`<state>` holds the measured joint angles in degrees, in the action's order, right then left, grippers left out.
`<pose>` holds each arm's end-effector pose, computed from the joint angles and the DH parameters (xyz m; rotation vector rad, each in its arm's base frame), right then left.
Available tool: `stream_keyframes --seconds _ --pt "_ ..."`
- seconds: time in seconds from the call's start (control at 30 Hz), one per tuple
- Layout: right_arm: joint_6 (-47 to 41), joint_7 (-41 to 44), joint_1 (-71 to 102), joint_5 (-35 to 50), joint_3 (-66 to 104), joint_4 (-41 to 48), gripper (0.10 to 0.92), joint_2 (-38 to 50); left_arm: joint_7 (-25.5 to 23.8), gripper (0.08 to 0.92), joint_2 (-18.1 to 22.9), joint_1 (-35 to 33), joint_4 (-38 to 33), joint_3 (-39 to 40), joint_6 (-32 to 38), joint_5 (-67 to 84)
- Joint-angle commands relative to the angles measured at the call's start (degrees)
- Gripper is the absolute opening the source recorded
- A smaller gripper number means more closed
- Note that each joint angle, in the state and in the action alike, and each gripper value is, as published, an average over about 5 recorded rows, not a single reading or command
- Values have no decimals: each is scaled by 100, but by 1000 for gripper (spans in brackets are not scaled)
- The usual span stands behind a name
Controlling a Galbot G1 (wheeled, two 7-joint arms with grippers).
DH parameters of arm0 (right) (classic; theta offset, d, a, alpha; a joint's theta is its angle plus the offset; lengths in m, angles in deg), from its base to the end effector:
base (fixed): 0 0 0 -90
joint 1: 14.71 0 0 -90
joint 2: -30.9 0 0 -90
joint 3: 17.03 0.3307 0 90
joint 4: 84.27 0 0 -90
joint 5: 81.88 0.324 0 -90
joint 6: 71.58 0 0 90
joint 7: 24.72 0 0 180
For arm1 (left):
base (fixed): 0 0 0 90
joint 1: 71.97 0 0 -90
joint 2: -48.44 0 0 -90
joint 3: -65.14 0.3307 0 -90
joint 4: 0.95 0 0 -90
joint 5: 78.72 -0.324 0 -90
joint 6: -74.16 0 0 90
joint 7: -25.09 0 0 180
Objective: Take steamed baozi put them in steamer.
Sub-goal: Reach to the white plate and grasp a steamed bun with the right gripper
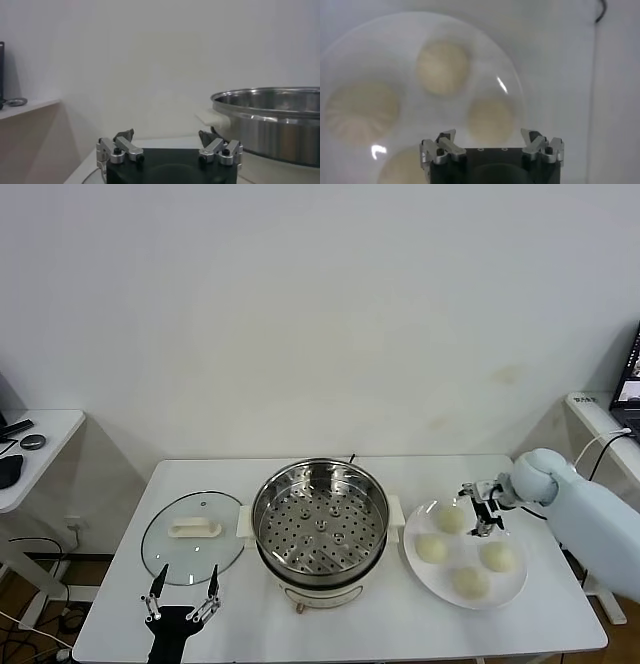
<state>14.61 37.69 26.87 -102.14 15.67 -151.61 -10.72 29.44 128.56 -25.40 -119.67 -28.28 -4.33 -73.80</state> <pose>0.4742 -0.1734 -0.2048 1.2255 -1.4074 1.4980 0.0895 0.0467 -0.3181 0.0380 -3.0898 -0.1336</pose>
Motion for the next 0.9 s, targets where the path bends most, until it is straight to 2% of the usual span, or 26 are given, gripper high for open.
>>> stream_keyframes --seconds 0.03,0.67,0.8,0.9 --pt "-87 117 -474 -76 -555 517 823 -298 -2 823 3 21 12 -9 9 -18" --pt "-95 -192 -319 -341 -494 906 816 -806 -22 823 74 -28 -25 -33 84 -169" --pt "-105 -209 -311 -364 -503 887 776 -824 -24 823 75 -59 -37 -35 98 -184" --pt "-106 -200 -333 -356 -520 832 715 -799 -24 823 75 -71 -42 -42 105 -186"
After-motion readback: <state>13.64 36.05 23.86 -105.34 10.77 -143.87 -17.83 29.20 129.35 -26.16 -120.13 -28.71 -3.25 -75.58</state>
